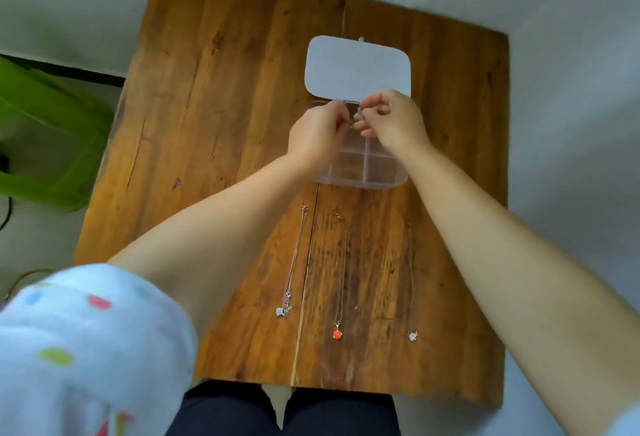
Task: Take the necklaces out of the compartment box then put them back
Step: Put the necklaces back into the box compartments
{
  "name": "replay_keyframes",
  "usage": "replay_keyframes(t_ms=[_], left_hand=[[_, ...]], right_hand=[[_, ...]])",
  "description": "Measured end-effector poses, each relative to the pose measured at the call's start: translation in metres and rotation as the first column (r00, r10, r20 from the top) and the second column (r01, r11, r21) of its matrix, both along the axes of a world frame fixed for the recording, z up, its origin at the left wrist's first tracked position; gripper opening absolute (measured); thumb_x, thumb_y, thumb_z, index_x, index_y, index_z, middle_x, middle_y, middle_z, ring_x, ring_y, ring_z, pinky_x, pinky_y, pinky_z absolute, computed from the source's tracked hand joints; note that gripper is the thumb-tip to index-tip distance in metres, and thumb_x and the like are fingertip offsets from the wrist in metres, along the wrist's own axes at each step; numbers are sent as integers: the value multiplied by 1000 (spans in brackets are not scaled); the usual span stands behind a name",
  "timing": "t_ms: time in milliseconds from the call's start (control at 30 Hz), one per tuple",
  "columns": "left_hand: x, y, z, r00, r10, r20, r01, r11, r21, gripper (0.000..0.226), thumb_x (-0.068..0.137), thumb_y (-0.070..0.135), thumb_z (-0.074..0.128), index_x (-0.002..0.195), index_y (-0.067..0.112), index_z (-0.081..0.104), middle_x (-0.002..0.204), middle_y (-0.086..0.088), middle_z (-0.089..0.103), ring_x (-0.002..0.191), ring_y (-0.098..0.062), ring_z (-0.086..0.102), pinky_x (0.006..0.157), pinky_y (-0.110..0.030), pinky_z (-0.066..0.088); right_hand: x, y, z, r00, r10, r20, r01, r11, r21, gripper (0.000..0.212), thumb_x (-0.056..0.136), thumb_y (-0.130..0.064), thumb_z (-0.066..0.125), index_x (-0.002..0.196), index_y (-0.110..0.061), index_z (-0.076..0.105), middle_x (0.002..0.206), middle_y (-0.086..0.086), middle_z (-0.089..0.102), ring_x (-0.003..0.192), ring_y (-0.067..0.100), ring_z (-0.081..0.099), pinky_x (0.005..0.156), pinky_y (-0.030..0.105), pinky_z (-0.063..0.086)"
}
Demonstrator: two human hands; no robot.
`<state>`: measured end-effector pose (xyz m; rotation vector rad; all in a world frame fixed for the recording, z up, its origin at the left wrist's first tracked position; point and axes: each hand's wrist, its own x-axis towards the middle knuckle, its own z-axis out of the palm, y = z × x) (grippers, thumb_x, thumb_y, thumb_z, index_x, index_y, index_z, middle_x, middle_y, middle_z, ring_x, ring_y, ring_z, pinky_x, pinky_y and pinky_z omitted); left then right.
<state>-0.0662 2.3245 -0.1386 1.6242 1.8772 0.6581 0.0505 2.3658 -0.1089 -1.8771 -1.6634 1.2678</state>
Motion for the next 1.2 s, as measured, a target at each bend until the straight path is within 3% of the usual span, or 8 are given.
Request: replay_keyframes(t_ms=[167, 300, 400, 600, 700, 900, 1067, 1200], left_hand=[[5, 9, -13, 984, -102, -146, 94, 994, -61, 16, 90, 13, 51, 102, 11, 61, 100, -9, 65, 91, -26, 57, 66, -33, 44], [-3, -5, -6, 983, -150, -103, 153, 988, 30, 13, 88, 11, 53, 97, 9, 62, 98, -9, 63, 86, -24, 57, 66, -33, 47], [-2, -40, 5, 961, -268, -63, 274, 955, 115, 10, 87, 9, 52, 93, 7, 60, 92, -9, 65, 82, -24, 58, 64, -33, 47], [11, -103, -20, 805, -561, -192, 558, 827, -74, 26, 87, 13, 53, 113, 8, 56, 105, -14, 59, 99, -33, 53, 76, -42, 48], [12, -101, -28, 707, -596, -380, 561, 800, -213, 37, 90, 19, 50, 125, 9, 45, 125, -12, 49, 115, -32, 43, 87, -40, 39], [12, -90, -23, 537, -693, -481, 652, 703, -285, 26, 93, 15, 42, 116, 6, 51, 121, -12, 50, 111, -29, 45, 88, -36, 38], [5, -90, -3, 739, -661, -129, 648, 750, -131, 5, 85, 11, 49, 81, 11, 46, 87, -13, 61, 82, -29, 54, 66, -37, 43], [-3, -88, 24, 893, -439, 100, 446, 893, -66, 10, 82, 8, 55, 79, 10, 45, 76, -8, 61, 67, -24, 52, 61, -35, 45]], right_hand=[[10, -3, -20, 998, 57, 32, -55, 997, -46, 22, 96, -8, 46, 112, -9, 61, 105, 7, 68, 84, 15, 70, 78, 27, 59], [30, -28, -1, 999, 3, -37, -3, 1000, 14, 20, 97, -10, 45, 110, -11, 61, 97, 1, 67, 77, 5, 66, 63, 11, 55], [51, -74, 5, 999, 2, -49, -3, 1000, -18, 17, 95, -9, 47, 101, -13, 62, 87, -3, 66, 70, 4, 64, 57, 11, 51], [55, -173, -25, 998, 8, 65, 7, 974, -227, 18, 94, -14, 50, 107, -18, 62, 100, 3, 66, 84, 14, 63, 65, 14, 47], [41, -200, -32, 984, 76, 162, -41, 977, -209, 33, 95, -22, 51, 127, -14, 52, 127, 3, 51, 95, 10, 57, 77, 15, 44], [16, -213, -37, 947, 15, 321, 27, 992, -126, 47, 94, -25, 52, 138, -14, 40, 140, 4, 40, 118, 18, 51, 85, 21, 45], [8, -205, -35, 994, -91, 66, 99, 986, -133, 59, 92, -19, 55, 144, -20, 28, 143, 2, 41, 129, 18, 43, 102, 35, 44], [13, -198, -24, 971, -207, -123, 171, 953, -250, 23, 93, -22, 54, 115, -15, 59, 91, -5, 69, 99, 14, 61, 82, 24, 42]])
